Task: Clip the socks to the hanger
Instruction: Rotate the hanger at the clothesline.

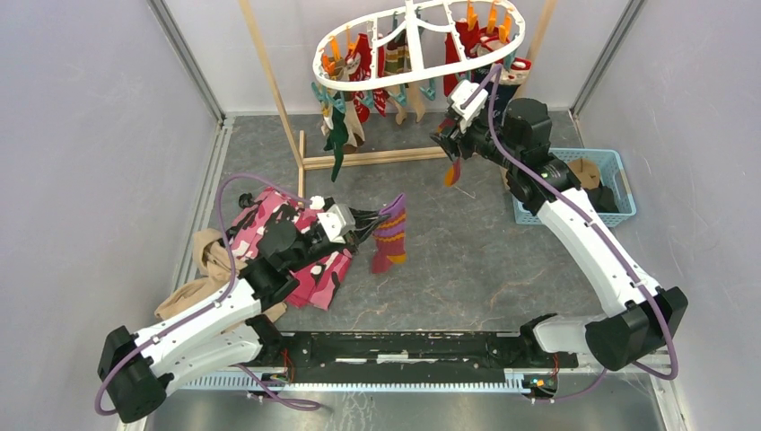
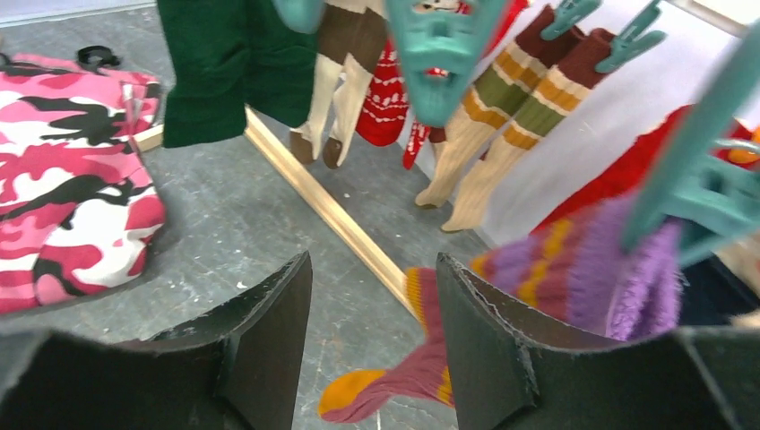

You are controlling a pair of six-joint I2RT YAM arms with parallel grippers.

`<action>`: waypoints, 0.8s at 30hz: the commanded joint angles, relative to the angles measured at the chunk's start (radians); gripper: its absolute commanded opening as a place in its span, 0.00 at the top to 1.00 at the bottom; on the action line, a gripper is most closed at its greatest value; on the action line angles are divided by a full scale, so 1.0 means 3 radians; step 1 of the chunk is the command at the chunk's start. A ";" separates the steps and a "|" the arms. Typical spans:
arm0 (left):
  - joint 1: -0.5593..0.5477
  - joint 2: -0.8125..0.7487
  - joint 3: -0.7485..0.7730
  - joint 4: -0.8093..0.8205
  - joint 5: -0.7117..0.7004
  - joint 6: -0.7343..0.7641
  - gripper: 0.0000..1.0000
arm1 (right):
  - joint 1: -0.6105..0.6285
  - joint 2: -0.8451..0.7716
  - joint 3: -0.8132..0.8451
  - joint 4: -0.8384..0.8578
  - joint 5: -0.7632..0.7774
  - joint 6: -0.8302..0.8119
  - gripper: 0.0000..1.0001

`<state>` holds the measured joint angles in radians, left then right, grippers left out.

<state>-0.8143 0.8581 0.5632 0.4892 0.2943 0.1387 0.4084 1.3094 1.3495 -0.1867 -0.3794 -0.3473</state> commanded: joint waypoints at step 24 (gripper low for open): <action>0.0004 -0.0748 -0.0268 -0.0387 -0.0779 0.0001 0.98 | -0.0678 0.0071 0.0329 0.0305 -0.1183 0.0176 0.25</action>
<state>-0.8146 0.6350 0.4786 0.3317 0.0139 0.1402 0.2089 1.3464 1.3975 -0.1589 -0.5488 -0.3115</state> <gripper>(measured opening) 0.047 0.722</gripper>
